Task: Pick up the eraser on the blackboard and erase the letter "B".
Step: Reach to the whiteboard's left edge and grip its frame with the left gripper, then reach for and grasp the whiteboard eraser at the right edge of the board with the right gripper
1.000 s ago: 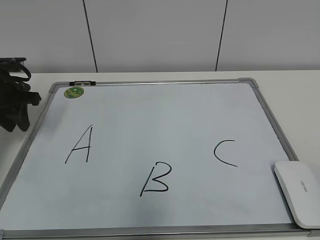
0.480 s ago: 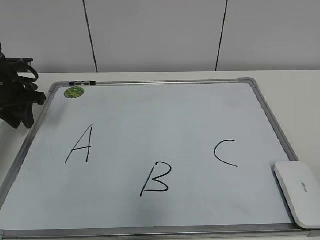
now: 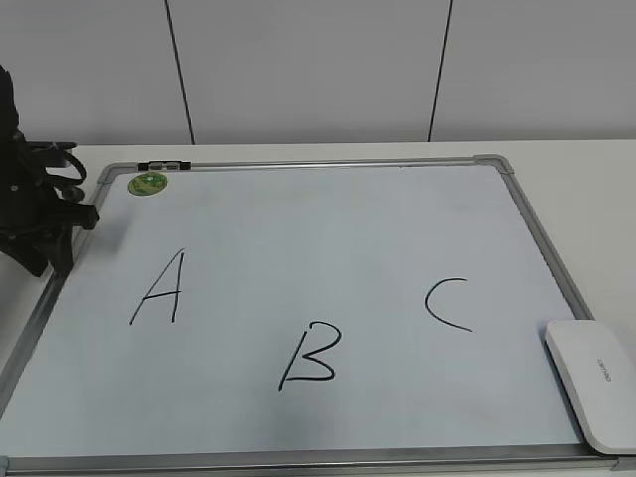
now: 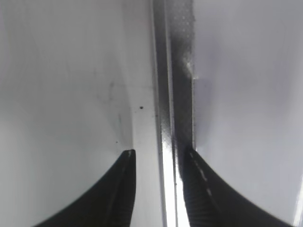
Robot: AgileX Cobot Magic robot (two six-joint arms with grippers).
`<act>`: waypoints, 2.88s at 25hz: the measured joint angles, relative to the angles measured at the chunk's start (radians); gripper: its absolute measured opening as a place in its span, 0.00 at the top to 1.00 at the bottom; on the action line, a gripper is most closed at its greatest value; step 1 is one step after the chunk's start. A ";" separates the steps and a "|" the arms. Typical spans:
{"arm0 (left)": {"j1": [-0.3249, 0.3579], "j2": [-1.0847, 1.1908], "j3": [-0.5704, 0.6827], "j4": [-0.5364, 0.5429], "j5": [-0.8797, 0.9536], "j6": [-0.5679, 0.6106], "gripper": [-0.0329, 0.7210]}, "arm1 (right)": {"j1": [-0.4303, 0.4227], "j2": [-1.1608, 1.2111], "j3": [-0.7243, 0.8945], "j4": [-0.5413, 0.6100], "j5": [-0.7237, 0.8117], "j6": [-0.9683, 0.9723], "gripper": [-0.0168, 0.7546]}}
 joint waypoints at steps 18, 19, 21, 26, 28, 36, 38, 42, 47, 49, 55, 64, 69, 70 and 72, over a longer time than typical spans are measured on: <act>0.000 0.007 -0.006 -0.023 0.006 0.000 0.92 | 0.000 0.000 0.000 0.006 0.000 0.000 0.26; 0.000 0.007 -0.006 -0.025 0.006 0.000 0.92 | 0.000 0.000 0.000 0.009 0.000 0.000 0.26; 0.000 0.007 -0.006 -0.025 0.006 0.000 0.92 | 0.000 0.006 -0.004 0.015 -0.008 0.000 0.26; 0.000 0.007 -0.007 -0.025 0.008 0.000 0.92 | 0.000 0.177 -0.069 0.057 -0.103 0.000 0.26; 0.000 0.007 -0.007 -0.025 0.008 0.000 0.92 | 0.000 0.310 -0.110 0.072 -0.120 0.000 0.26; 0.000 0.007 -0.009 -0.025 0.010 0.000 0.92 | 0.000 0.679 -0.151 0.202 -0.139 -0.092 0.26; 0.000 0.007 -0.009 -0.025 0.011 0.000 0.92 | 0.010 0.751 -0.151 0.211 -0.139 -0.096 0.26; 0.000 0.007 -0.011 -0.025 0.012 0.000 0.92 | 0.032 0.892 -0.169 0.213 -0.139 -0.097 0.26; 0.000 0.007 -0.011 -0.025 0.012 0.000 0.92 | 0.032 1.077 -0.233 0.209 -0.139 -0.097 0.26; 0.000 0.007 -0.011 -0.025 0.012 0.000 0.92 | 0.032 1.150 -0.268 0.204 -0.134 -0.097 0.26; 0.000 0.007 -0.011 -0.025 0.013 0.000 0.92 | 0.032 1.301 -0.326 0.200 -0.132 -0.090 0.26; 0.000 0.007 -0.011 -0.025 0.014 0.000 0.92 | 0.107 1.416 -0.362 0.053 -0.134 0.009 0.34; 0.000 0.007 -0.011 -0.025 0.014 0.000 0.92 | 0.116 1.470 -0.386 0.042 -0.145 0.015 0.34; 0.000 0.007 -0.011 -0.025 0.014 0.000 0.92 | 0.116 1.485 -0.389 0.042 -0.152 0.018 0.34; 0.000 0.007 -0.011 -0.025 0.014 0.000 0.92 | 0.116 1.512 -0.388 0.042 -0.161 0.034 0.32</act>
